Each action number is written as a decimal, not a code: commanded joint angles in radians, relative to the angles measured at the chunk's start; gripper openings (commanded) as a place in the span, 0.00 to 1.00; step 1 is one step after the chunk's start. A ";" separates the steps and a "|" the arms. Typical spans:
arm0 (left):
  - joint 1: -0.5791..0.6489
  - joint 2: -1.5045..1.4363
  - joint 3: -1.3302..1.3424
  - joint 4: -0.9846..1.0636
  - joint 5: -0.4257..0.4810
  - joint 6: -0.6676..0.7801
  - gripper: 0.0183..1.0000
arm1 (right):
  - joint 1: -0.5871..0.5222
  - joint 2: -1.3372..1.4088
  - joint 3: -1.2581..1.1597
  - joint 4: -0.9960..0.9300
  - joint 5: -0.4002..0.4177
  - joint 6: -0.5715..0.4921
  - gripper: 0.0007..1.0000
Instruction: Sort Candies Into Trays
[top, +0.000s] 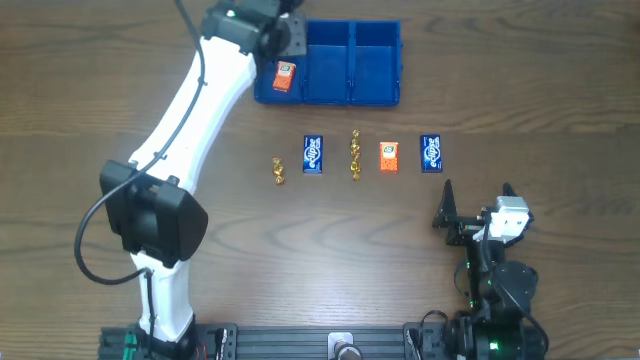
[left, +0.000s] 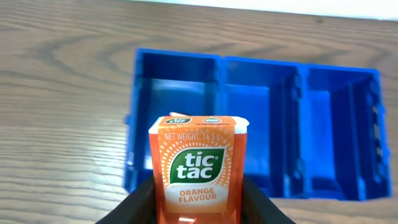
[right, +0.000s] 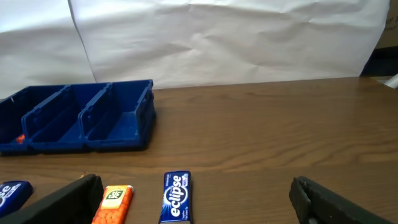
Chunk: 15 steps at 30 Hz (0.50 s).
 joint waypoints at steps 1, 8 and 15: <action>0.041 0.035 0.014 0.003 -0.024 0.043 0.28 | -0.005 -0.007 -0.006 -0.003 0.003 -0.012 1.00; 0.060 0.138 0.014 0.040 0.013 0.059 0.29 | -0.005 -0.007 -0.006 -0.003 0.003 -0.012 1.00; 0.058 0.180 0.014 0.037 0.044 0.058 0.30 | -0.005 -0.007 -0.006 -0.003 0.003 -0.012 1.00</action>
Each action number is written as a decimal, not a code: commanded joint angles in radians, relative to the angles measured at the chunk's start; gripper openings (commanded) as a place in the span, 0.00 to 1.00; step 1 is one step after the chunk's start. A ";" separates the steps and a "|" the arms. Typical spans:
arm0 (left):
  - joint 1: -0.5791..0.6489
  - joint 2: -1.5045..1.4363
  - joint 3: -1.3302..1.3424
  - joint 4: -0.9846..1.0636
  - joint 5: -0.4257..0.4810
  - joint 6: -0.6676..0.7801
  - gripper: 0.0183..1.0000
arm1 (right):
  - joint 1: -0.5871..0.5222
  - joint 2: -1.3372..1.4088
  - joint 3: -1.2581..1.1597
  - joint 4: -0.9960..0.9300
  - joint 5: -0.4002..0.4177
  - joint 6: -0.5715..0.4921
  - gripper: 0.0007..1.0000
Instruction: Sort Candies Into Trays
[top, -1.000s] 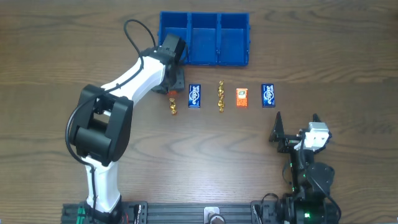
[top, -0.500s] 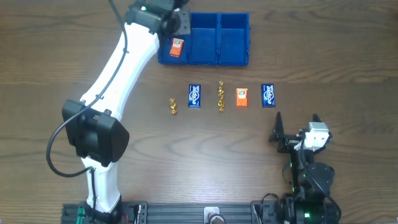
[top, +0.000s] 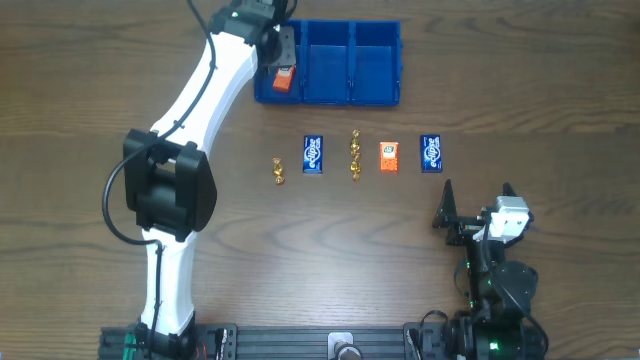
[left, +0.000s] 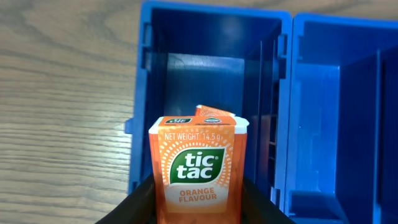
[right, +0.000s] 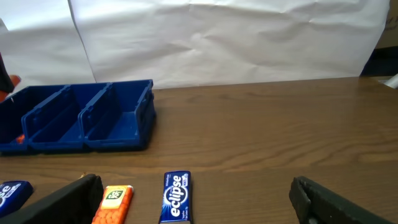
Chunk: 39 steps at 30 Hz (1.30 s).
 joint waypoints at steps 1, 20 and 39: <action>0.001 0.007 0.013 0.002 0.026 0.016 0.31 | -0.005 -0.007 -0.006 -0.003 0.003 -0.013 1.00; -0.092 -0.008 0.111 -0.051 0.035 -0.053 1.00 | -0.005 -0.007 -0.006 -0.003 0.003 -0.013 1.00; -0.515 0.117 0.066 -0.133 0.034 -0.439 0.90 | -0.005 -0.007 -0.006 -0.003 0.003 -0.013 1.00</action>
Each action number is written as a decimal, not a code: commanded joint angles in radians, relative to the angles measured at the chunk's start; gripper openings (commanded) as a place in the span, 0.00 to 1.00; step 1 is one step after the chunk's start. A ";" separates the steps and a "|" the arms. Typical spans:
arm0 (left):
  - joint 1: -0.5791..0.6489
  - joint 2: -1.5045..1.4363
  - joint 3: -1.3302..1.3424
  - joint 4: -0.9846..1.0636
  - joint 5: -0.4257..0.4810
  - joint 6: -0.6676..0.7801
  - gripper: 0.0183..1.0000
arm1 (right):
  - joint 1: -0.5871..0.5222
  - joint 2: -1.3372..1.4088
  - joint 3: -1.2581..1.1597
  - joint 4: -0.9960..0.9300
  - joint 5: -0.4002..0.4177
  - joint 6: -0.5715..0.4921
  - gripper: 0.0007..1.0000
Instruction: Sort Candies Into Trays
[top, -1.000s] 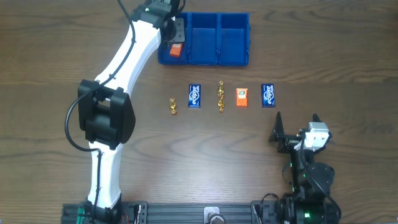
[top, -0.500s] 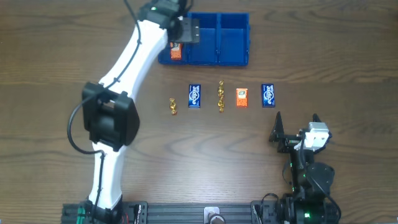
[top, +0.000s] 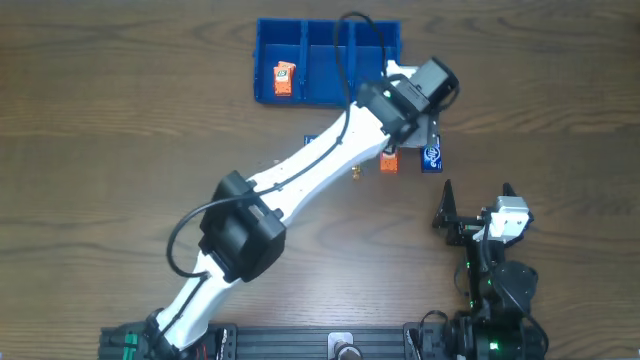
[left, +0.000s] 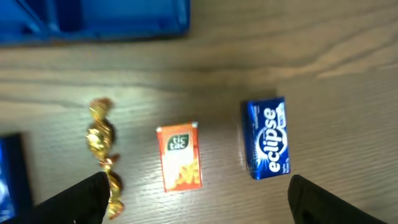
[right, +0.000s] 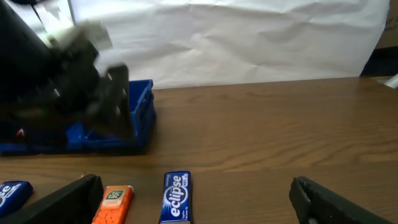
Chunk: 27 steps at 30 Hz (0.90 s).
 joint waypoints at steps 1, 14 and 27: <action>0.009 0.108 -0.009 -0.003 0.034 -0.063 0.89 | -0.005 -0.007 -0.006 -0.003 0.003 -0.013 1.00; 0.007 0.175 -0.009 0.038 0.049 -0.070 0.82 | -0.005 -0.007 -0.006 -0.003 0.003 -0.013 1.00; 0.005 0.218 -0.009 0.040 0.032 -0.070 0.80 | -0.005 -0.007 -0.006 -0.003 0.003 -0.013 1.00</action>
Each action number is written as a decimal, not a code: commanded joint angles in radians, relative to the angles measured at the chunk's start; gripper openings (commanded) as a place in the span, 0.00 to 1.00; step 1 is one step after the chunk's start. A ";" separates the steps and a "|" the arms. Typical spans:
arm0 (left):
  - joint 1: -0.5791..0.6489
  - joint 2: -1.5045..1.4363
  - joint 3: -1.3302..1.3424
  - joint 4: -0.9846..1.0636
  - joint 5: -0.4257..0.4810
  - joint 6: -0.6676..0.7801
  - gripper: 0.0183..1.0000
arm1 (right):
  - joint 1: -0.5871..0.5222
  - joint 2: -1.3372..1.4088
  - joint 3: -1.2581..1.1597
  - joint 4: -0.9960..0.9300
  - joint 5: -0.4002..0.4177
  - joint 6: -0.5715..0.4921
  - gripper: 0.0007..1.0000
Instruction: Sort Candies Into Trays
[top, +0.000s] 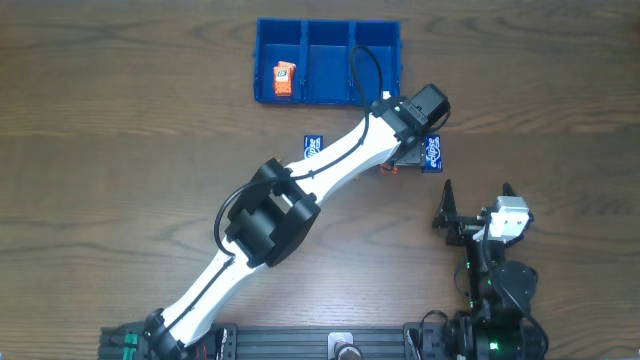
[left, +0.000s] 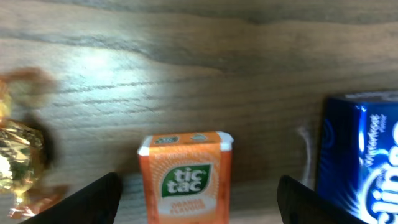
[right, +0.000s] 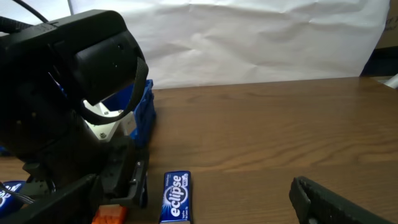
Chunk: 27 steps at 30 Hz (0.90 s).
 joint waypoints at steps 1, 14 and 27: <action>-0.001 0.031 0.000 -0.009 -0.037 -0.007 0.80 | -0.005 -0.007 -0.006 -0.003 0.003 -0.013 1.00; -0.032 0.042 0.000 -0.034 -0.109 -0.004 0.78 | -0.005 -0.007 -0.006 -0.003 0.003 -0.013 1.00; -0.031 0.042 0.000 -0.034 -0.110 -0.005 0.33 | -0.005 -0.007 -0.006 -0.003 0.003 -0.013 1.00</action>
